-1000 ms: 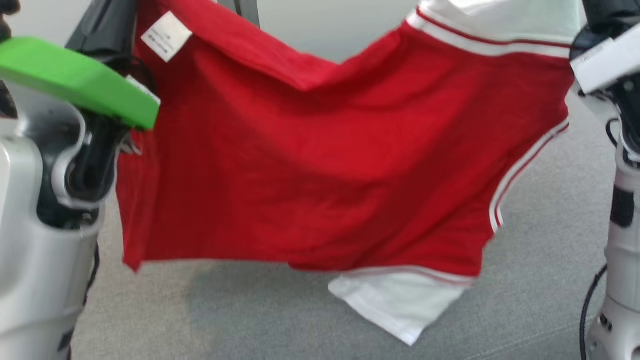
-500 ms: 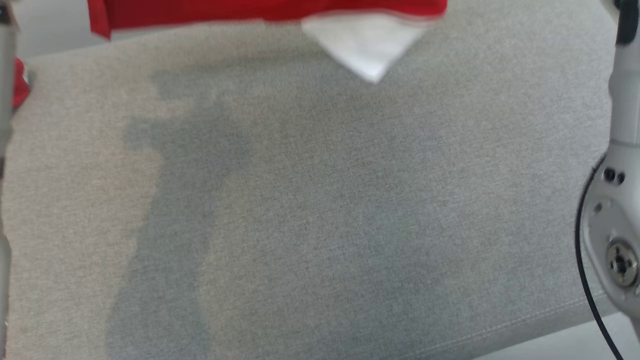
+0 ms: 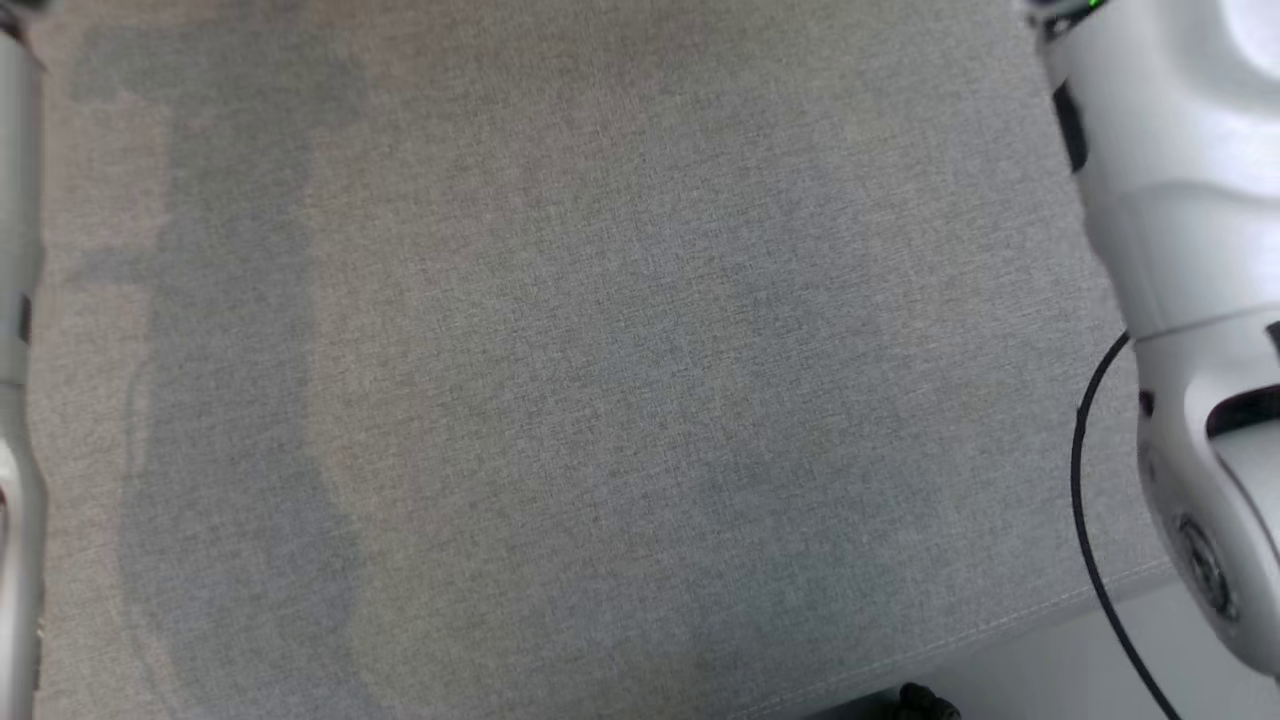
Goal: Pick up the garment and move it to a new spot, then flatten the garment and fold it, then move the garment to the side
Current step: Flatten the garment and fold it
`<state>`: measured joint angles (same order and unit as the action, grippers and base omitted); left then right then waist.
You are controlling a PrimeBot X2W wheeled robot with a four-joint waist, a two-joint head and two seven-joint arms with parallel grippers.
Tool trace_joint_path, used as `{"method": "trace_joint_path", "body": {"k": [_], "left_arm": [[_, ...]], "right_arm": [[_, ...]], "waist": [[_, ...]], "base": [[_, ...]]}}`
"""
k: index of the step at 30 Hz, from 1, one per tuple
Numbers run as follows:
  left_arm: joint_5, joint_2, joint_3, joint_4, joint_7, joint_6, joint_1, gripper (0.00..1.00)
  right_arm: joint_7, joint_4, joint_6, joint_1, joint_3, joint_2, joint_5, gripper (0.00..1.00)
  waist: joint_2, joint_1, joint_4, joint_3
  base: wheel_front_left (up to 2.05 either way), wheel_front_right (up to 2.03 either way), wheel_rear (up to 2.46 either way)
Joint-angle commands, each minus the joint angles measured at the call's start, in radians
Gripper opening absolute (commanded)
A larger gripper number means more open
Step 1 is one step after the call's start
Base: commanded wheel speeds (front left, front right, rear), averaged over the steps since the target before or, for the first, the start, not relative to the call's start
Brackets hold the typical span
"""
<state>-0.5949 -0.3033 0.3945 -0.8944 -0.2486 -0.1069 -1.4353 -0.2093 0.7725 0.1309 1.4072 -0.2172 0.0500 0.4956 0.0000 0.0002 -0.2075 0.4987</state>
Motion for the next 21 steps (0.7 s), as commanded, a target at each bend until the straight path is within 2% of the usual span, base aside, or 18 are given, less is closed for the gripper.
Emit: {"method": "trace_joint_path", "body": {"k": [1,5,11,16,21], "left_arm": [[-0.007,-0.002,-0.004,-0.006,-0.01,-0.01,0.03,0.0],[-0.057,0.007,-0.042,0.016,-0.018,-0.02,0.112,0.0],[-0.062,0.01,-0.125,0.177,-0.017,-0.024,0.309,0.0],[-0.054,0.036,-0.23,0.347,-0.017,-0.025,0.548,0.0],[-0.038,0.073,-0.267,0.482,-0.017,-0.024,0.775,0.0]], "right_arm": [[-0.017,-0.001,-0.001,-0.031,-0.012,0.002,0.02,0.0],[-0.04,-0.035,-0.001,-0.126,-0.047,0.002,0.053,0.0],[-0.054,-0.17,-0.001,-0.319,-0.02,0.005,0.069,0.0],[-0.054,-0.334,-0.001,-0.537,0.028,0.019,0.092,0.0],[-0.017,-0.486,-0.001,-0.768,0.102,0.024,0.094,0.0]], "waist": [[0.0,-0.0002,-0.003,0.037],[0.0,-0.0002,0.01,0.034],[0.0,-0.0002,0.03,-0.012],[0.0,-0.0002,0.044,-0.09],[0.0,-0.0002,0.068,-0.179]], "base": [[0.0,0.0,0.0],[0.0,0.0,0.0],[0.0,0.0,0.0],[0.0,0.0,0.0],[0.0,0.0,0.0]]}}
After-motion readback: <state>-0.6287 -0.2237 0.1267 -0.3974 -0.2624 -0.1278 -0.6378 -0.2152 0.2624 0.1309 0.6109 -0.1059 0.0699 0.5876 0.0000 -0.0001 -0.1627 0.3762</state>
